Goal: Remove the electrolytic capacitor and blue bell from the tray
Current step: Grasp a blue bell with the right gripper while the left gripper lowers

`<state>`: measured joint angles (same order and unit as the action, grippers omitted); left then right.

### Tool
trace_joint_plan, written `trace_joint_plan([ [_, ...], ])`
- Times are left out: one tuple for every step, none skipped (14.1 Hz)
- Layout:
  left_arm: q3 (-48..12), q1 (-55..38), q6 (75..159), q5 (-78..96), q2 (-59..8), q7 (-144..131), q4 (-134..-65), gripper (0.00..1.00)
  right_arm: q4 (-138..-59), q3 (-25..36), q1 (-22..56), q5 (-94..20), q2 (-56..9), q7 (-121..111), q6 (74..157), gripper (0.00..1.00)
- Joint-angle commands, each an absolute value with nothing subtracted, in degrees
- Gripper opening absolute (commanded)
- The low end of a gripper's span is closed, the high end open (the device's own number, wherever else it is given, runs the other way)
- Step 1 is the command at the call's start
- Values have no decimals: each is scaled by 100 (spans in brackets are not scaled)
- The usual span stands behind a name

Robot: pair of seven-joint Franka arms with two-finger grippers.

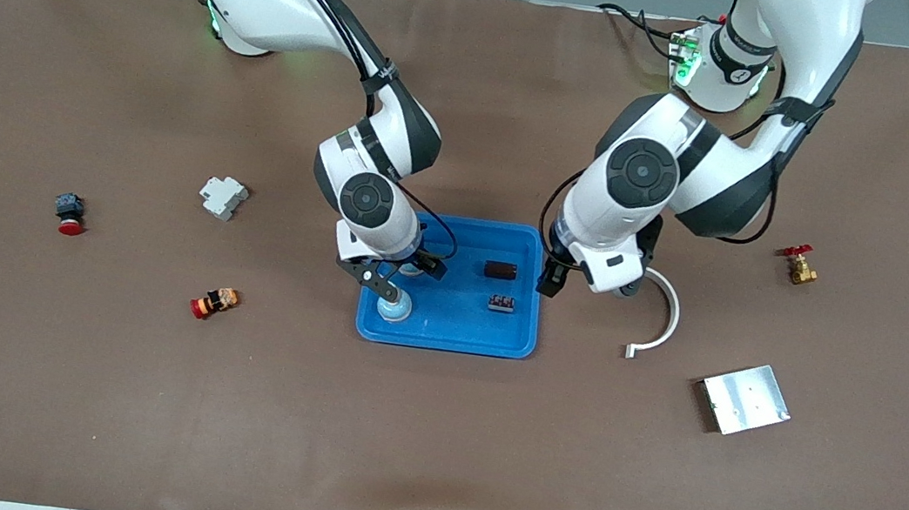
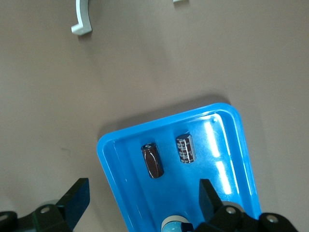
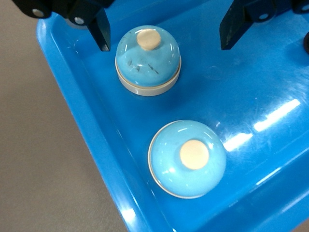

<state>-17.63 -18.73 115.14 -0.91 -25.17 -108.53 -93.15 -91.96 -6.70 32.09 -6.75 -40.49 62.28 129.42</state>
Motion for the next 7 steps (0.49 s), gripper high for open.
trace_joint_plan([
  [-1758, -1925, 11663, -220, -2601, -11057, -9281, 100, -9149, -677, 3217, -545, -4200, 6337, 12929, 100],
  [-1758, -1925, 11689, -220, -2619, -11065, -9290, 100, -9149, -677, 3225, -545, -4227, 6337, 12946, 100],
  [-1758, -1934, 11768, -220, -2680, -11135, -9281, 100, -9141, -677, 3226, -545, -4262, 6337, 12946, 100],
  [-1758, -1951, 11847, -220, -2707, -11162, -9281, 100, -9141, -677, 3217, -545, -4263, 6346, 12938, 100],
  [-1758, -1969, 11891, -307, -2724, -11110, -9273, 100, -9141, -677, 3225, -545, -4263, 6346, 12938, 100],
  [-1767, -2056, 11900, -464, -2751, -11109, -9246, 100, -9149, -677, 3226, -545, -4271, 6363, 12946, 100],
  [-1767, -2083, 11926, -527, -2812, -11109, -9220, 100, -9141, -677, 3217, -554, -4271, 6372, 12955, 100],
])
